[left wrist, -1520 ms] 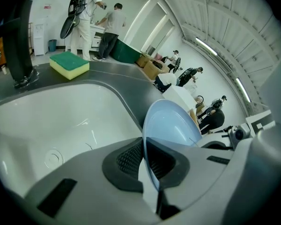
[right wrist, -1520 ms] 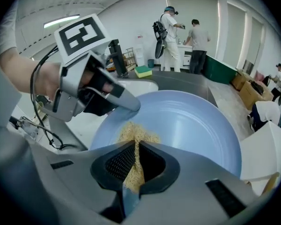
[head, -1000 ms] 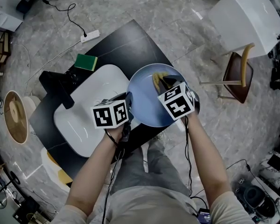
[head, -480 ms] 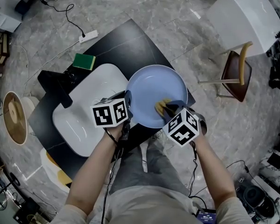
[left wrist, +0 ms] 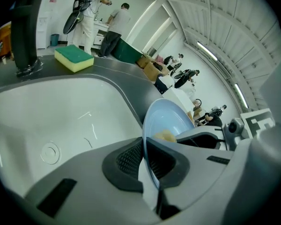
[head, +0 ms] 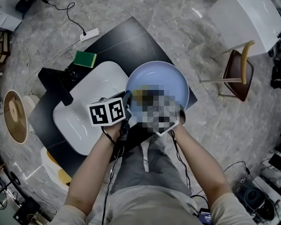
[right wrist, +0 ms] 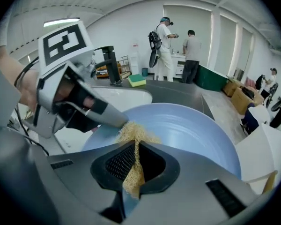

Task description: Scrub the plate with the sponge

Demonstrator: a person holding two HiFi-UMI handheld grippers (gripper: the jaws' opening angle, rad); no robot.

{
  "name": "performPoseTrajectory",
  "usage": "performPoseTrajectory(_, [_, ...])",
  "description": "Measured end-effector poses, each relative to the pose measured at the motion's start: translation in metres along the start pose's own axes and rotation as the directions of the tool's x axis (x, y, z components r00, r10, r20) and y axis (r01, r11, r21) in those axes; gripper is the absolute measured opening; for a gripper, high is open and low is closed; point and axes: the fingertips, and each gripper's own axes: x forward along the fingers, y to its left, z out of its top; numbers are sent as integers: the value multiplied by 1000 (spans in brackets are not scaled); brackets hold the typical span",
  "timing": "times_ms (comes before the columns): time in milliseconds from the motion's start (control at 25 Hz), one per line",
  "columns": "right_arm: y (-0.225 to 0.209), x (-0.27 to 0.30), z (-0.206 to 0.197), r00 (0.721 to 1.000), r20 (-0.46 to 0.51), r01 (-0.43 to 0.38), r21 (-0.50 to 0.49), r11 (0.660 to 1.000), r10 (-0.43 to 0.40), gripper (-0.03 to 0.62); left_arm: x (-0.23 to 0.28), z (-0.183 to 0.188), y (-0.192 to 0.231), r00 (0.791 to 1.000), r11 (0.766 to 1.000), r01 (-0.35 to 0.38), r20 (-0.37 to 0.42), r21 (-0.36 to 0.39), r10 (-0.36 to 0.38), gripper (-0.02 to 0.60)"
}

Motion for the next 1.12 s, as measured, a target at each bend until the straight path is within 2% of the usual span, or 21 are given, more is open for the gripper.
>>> performPoseTrajectory(200, [-65, 0, 13, 991, 18, 128, 65, 990, -129, 49, -1, 0, 2, 1000, 1000, -12, 18, -3, 12, 28])
performPoseTrajectory(320, [-95, -14, -1, 981, -38, 195, 52, 979, -193, 48, -1, 1, 2, 1000, 1000, -13, 16, 6, 13, 28])
performPoseTrajectory(400, [-100, -25, -18, 975, -94, 205, 19, 979, -203, 48, -1, 0, 2, 1000, 1000, -14, 14, 12, 13, 28])
performPoseTrajectory(520, [-90, -43, -47, 964, -198, 165, -63, 984, -175, 48, -1, 0, 2, 1000, 1000, -17, 17, 18, 17, 28])
performPoseTrajectory(680, [-55, -61, -81, 957, -275, 70, -74, 995, -88, 47, -1, 0, 2, 999, 1000, -26, 24, -3, 26, 28])
performPoseTrajectory(840, [-8, -61, -92, 960, -278, -1, -87, 996, -23, 48, -1, 0, 1, 999, 1000, -29, 18, 10, 29, 28])
performPoseTrajectory(1000, [34, -44, -75, 973, -222, -86, -77, 993, 67, 48, 0, 0, 2, 999, 999, -32, 19, 5, 32, 28])
performPoseTrajectory(1120, [54, -28, -57, 979, -176, -119, -88, 989, 102, 48, -1, -4, 2, 1000, 1000, -26, 14, 6, 26, 28])
